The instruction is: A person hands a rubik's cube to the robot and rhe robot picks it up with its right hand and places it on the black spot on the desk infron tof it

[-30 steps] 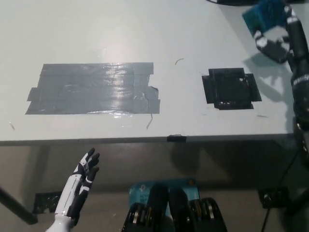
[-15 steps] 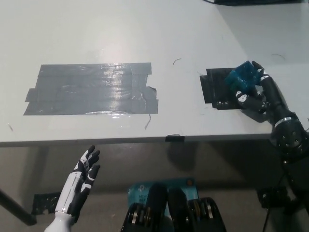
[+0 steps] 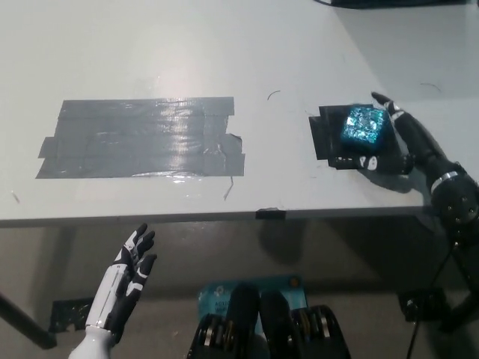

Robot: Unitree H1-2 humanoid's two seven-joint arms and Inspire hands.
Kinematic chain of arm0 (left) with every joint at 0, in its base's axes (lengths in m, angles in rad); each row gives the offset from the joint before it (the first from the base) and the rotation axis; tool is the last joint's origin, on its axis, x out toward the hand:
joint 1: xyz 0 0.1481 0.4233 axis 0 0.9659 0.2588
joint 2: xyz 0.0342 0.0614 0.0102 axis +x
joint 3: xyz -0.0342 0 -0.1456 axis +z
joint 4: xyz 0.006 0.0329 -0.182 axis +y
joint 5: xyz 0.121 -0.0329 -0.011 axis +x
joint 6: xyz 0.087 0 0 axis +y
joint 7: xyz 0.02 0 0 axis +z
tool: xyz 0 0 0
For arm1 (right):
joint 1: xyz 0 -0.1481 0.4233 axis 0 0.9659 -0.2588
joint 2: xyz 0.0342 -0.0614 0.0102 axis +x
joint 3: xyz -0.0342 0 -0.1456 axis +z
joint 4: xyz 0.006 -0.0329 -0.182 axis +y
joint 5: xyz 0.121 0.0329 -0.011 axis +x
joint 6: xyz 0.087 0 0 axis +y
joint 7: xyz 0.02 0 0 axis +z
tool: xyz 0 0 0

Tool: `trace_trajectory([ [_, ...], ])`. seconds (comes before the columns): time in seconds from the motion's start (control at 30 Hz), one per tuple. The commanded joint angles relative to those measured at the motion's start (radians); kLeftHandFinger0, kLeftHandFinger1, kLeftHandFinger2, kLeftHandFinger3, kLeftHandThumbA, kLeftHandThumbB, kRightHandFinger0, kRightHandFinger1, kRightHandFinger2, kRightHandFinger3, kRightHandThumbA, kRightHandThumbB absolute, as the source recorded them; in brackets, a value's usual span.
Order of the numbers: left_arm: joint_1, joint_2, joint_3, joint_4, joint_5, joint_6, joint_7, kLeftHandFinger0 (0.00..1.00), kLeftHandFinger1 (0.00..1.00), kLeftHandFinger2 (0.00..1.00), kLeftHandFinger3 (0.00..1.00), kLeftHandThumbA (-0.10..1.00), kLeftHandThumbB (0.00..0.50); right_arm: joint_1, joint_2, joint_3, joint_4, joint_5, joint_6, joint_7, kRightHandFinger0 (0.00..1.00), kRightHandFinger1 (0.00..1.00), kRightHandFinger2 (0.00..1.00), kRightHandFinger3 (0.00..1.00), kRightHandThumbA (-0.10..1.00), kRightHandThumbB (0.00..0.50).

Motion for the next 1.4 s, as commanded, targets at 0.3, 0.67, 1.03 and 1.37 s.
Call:
trace_trajectory([
  [0.3, -0.026, 0.007, 0.011, -0.006, -0.004, -0.01, -0.001, 0.95, 1.0, 1.0, 1.0, 0.88, 0.114, -0.036, -0.053, -0.242, -0.556, 0.072, 0.09, -0.011, 1.0, 1.0, 1.0, 1.0, 0.91, 0.496],
  [0.67, -0.054, 0.012, 0.003, -0.002, 0.011, -0.001, -0.004, 0.94, 1.0, 1.0, 1.0, 0.89, 0.126, 0.273, 0.038, -0.222, -1.226, 0.073, 0.128, 0.035, 1.0, 1.0, 1.0, 1.0, 0.84, 0.484],
  [1.03, 0.018, 0.008, -0.017, -0.009, 0.016, -0.01, -0.015, 0.95, 1.0, 1.0, 1.0, 0.9, 0.153, 0.711, 0.218, -0.094, -1.029, 0.091, -0.117, -0.048, 1.0, 1.0, 1.0, 1.0, 0.9, 0.352],
  [1.37, 0.06, 0.008, -0.024, -0.028, 0.021, -0.017, -0.012, 1.0, 1.0, 1.0, 1.0, 0.94, 0.173, 0.724, 0.252, -0.107, -0.569, 0.108, -0.196, -0.033, 1.0, 1.0, 1.0, 1.0, 1.0, 0.299],
])
